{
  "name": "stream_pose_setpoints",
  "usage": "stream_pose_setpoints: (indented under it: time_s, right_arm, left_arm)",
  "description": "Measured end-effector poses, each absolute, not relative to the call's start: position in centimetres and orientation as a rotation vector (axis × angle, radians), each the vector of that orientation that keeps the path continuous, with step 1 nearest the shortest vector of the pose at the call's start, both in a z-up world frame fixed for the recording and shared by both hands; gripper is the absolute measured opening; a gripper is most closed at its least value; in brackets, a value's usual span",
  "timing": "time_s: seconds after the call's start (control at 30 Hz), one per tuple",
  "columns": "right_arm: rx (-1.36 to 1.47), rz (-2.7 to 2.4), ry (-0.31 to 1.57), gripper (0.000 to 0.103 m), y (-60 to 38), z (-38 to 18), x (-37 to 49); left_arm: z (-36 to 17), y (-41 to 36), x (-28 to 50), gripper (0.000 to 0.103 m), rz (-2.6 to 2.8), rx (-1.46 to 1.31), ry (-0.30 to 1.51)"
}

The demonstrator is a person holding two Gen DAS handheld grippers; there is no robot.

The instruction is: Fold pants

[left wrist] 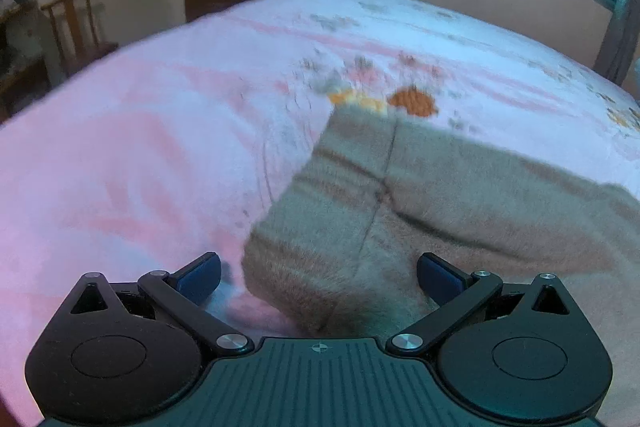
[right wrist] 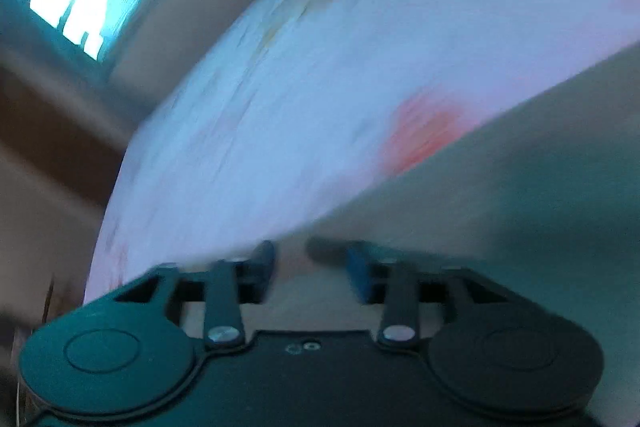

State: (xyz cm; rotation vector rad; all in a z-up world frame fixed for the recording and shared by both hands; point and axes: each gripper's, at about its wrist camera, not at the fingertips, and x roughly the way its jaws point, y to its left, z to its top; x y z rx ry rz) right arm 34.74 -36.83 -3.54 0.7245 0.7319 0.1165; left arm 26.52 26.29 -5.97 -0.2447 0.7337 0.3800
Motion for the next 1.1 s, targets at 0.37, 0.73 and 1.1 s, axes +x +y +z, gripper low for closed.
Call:
stream_pose_setpoints:
  time_s: [0.37,0.73,1.1]
  right_arm:
    - [1.060,-0.159,0.431,0.047,-54.9,-5.3,15.6]
    - [1.221,-0.197,0.404,0.044,-56.6,-10.5,16.8]
    - [1.231,-0.138,0.414,0.004,-57.0,-12.5,17.2]
  left_arm:
    - [-3.4,10.5,23.7,0.103,0.174,-0.165,0.611]
    - [-5.9,-1.8,24.6,0.103,0.020,0.000,0.718]
    - [-5.2,-16.3,26.2,0.103,-0.180,-0.001,0.786]
